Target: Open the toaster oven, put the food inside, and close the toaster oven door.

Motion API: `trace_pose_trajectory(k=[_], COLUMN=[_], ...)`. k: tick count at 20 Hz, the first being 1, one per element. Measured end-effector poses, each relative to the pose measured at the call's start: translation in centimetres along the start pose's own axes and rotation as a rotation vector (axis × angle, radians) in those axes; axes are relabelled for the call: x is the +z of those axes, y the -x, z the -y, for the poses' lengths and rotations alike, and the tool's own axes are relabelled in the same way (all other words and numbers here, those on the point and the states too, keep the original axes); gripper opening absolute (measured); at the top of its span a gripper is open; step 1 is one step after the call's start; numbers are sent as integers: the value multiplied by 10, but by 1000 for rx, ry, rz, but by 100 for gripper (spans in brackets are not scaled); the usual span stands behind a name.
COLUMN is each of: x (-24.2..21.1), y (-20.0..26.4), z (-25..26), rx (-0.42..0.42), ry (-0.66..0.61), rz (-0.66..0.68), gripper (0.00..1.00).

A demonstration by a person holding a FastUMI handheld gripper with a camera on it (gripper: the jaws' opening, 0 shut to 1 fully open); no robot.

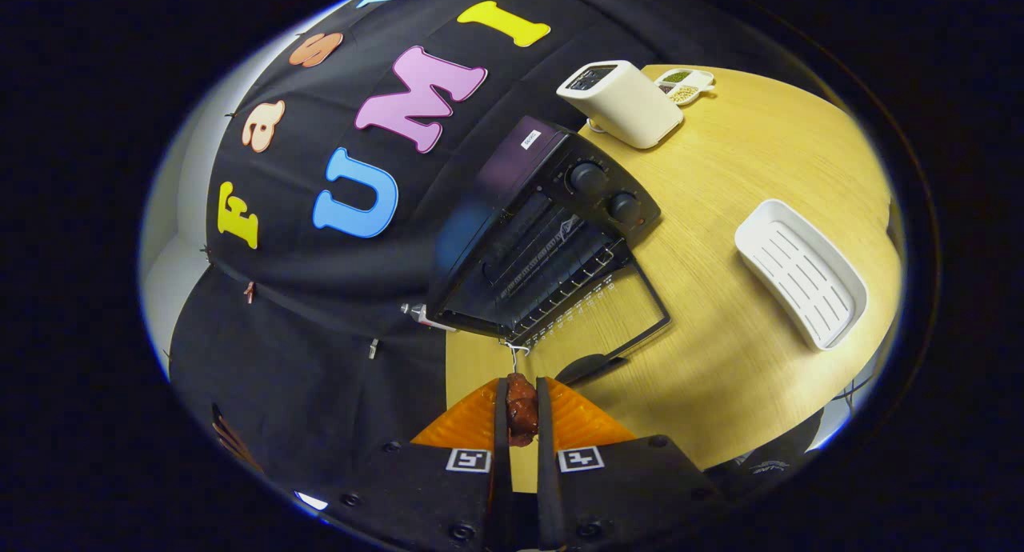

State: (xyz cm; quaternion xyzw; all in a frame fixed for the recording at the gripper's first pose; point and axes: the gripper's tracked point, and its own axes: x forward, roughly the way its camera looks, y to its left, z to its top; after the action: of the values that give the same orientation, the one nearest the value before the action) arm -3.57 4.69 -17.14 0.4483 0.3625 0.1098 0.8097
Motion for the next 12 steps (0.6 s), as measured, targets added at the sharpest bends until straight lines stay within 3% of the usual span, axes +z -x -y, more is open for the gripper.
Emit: trace_pose_trajectory(k=[12], x=[3], y=[-96], z=[-16], rx=[61], ry=[-105], rz=[148], gripper=[16])
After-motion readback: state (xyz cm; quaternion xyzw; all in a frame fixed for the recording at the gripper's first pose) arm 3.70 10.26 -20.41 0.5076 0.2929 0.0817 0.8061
